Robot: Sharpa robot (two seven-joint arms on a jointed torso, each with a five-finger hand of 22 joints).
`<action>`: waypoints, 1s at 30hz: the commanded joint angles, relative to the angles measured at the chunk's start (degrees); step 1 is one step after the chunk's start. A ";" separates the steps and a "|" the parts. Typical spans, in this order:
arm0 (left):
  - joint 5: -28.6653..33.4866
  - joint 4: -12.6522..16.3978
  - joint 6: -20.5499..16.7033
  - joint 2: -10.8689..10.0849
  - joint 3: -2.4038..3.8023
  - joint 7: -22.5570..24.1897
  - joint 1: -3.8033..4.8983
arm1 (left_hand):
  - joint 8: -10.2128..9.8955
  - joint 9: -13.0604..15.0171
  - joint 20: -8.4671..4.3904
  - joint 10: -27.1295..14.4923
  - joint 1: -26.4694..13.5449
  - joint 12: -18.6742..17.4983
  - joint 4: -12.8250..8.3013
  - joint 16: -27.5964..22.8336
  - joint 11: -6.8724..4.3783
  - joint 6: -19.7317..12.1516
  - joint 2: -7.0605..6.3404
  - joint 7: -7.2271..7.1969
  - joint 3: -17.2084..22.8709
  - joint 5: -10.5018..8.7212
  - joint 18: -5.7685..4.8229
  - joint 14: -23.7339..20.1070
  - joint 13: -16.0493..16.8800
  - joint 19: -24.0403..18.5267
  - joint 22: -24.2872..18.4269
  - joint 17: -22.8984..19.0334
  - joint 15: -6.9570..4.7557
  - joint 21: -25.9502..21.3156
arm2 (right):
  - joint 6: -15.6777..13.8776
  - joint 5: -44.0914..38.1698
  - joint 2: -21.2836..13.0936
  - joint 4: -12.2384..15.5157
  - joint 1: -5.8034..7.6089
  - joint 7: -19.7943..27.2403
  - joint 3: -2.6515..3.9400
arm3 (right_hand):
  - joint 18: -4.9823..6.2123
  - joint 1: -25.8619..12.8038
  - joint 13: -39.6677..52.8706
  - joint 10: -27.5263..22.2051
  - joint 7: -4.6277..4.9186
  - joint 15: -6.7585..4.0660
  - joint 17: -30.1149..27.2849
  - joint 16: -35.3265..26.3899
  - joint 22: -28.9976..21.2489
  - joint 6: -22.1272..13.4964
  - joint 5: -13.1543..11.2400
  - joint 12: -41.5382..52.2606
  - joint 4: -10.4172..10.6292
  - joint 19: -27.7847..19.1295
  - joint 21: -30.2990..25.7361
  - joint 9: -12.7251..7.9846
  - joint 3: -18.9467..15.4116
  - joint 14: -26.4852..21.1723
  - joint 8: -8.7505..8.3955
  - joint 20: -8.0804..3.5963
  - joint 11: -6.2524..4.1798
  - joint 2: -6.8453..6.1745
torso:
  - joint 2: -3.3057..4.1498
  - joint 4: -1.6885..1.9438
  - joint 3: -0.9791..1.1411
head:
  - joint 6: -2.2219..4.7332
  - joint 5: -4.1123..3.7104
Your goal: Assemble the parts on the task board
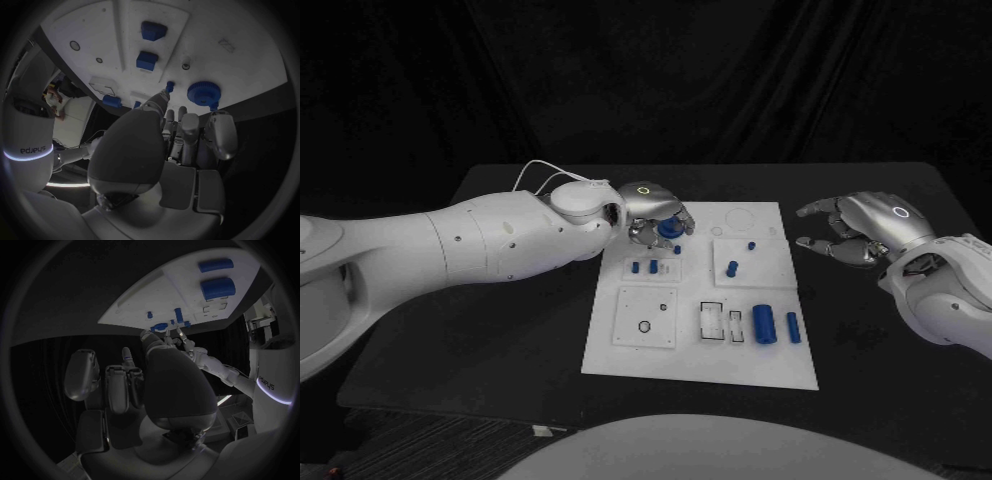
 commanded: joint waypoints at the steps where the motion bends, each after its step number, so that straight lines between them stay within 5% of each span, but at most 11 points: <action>1: -1.41 -0.72 0.66 0.58 0.05 0.68 -0.34 | 0.29 -0.37 -0.03 0.78 -0.87 0.84 -0.22 0.28 0.07 0.80 0.02 0.21 0.26 0.66 -0.45 0.30 0.37 0.25 9.92 -0.13 -0.02 0.14 | -1.22 -0.20 -0.10 0.19 -0.14 0.13 0.04 | 0.62 -0.11 15.10 6.06 -0.06 0.46 12.61 -0.06 9.58 0.51 0.30 0.15 -0.13 0.15 0.23 -0.07 -0.08 5.23 -0.11 0.19 0.39 0.38 | 0.09 -0.04 0.00 | 0.01 -0.06; 23: -1.45 -2.95 1.01 2.33 0.06 1.48 -2.70 | 2.41 -1.33 -0.13 3.87 -1.31 3.49 -0.71 0.86 -0.82 5.21 0.66 1.32 2.16 1.52 -0.84 0.90 1.37 1.65 10.45 -0.61 -0.60 1.88 | -0.69 -0.20 -0.06 0.16 -0.14 -0.29 0.04 | 0.64 -0.12 15.10 6.06 -0.06 0.46 12.56 -0.12 9.55 0.57 0.33 0.15 -0.15 0.12 0.15 -0.08 -0.09 5.22 -0.10 0.19 0.39 0.34 | 0.01 -0.09 0.04 | 0.01 -0.35; 30: -1.45 -3.53 -1.10 2.66 0.06 1.95 -3.28 | 4.21 -1.58 -0.41 9.88 -0.53 2.42 -1.54 2.07 -2.75 9.84 1.54 2.53 5.16 4.29 -1.64 3.38 -1.04 4.44 11.54 0.55 -2.23 5.30 | -0.62 -0.19 -0.04 0.18 -0.14 -0.38 0.04 | 0.64 -0.12 15.10 6.06 -0.06 0.46 12.56 -0.12 9.55 0.57 0.33 0.15 -0.15 0.12 0.15 -0.08 -0.09 5.22 -0.10 0.19 0.39 0.34 | -0.05 -0.18 0.09 | 0.01 -0.45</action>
